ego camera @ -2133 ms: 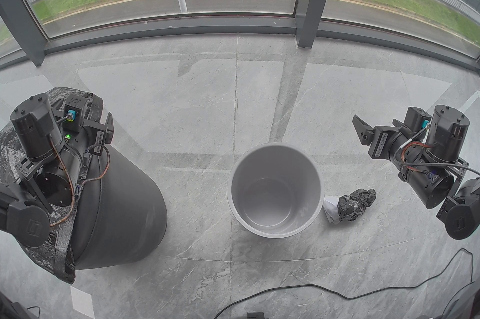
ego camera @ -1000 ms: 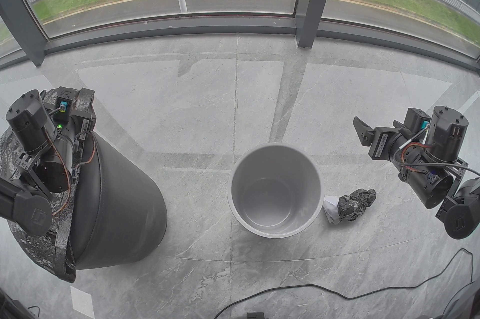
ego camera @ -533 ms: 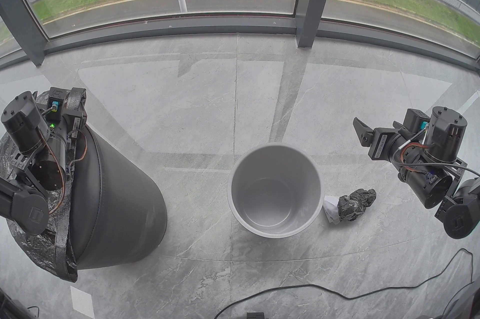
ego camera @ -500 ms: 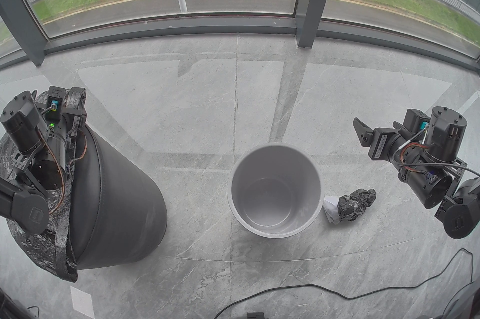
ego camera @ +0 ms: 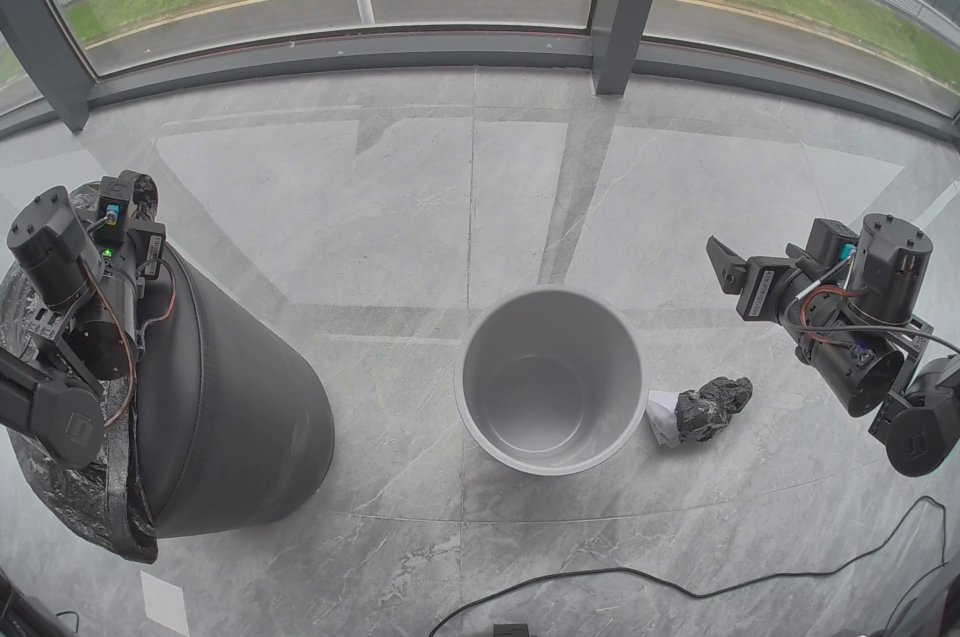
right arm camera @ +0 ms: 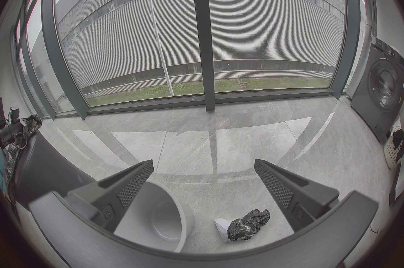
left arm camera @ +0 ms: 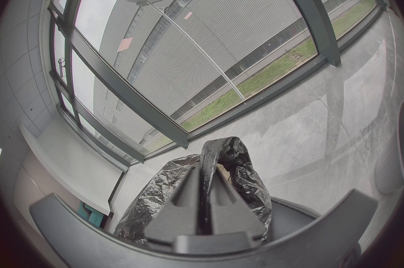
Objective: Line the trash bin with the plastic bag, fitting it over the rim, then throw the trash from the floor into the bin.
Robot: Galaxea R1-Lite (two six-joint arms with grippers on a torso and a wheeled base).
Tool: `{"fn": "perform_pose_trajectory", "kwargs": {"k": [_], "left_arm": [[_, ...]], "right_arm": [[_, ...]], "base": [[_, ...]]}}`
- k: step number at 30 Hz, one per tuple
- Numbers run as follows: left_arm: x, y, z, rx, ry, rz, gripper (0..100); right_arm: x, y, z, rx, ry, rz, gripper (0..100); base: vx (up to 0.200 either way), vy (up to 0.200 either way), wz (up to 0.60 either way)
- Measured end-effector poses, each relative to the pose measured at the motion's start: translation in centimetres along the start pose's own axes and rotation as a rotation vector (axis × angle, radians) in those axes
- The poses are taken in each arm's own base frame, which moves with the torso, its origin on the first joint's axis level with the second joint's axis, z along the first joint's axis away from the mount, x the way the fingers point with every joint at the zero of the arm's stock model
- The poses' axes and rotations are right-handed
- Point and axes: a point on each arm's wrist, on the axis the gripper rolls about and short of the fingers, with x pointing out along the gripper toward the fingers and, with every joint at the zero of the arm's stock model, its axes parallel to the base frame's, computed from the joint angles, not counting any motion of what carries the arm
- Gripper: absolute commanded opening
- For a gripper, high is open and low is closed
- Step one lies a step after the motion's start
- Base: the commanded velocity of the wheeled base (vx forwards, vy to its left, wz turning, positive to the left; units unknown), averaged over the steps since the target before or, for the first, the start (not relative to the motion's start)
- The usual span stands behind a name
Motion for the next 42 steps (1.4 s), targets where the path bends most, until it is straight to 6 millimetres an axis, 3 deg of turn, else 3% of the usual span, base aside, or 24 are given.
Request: {"fn": "perform_pose_trajectory", "kwargs": {"k": [8, 14, 20, 30, 35, 42], "left_arm": [[0.1, -0.1, 0.0, -0.010, -0.004, 0.004, 0], [0.2, 0.5, 1.2, -0.137, -0.079, 0.041, 0], [-0.2, 0.8, 4.1, -0.367, -0.167, 0.022, 0], [-3.6, 0.9, 9.6, -0.687, -0.151, -0.191, 0], [-5.2, 2.6, 11.5, -0.826, -0.046, -0.291, 0], [-7.8, 6.6, 14.7, -1.071, 0.056, -0.393, 0]], "right_arm": [[0.0, 0.0, 0.0, 0.000, 0.000, -0.002, 100], [-0.1, 0.0, 0.1, 0.002, -0.003, 0.003, 100], [-0.6, 0.3, 0.3, 0.023, -0.010, 0.025, 100], [-1.7, 1.5, 0.6, 0.079, -0.014, 0.094, 100], [-2.3, 2.2, 0.3, 0.111, 0.012, 0.175, 100], [-3.6, 3.5, -0.3, 0.180, 0.079, 0.343, 100]], "base": [[0.000, 0.000, 0.00], [0.000, 0.000, 0.00], [0.000, 0.000, 0.00], [0.000, 0.000, 0.00], [0.000, 0.000, 0.00], [0.000, 0.000, 0.00]]}}
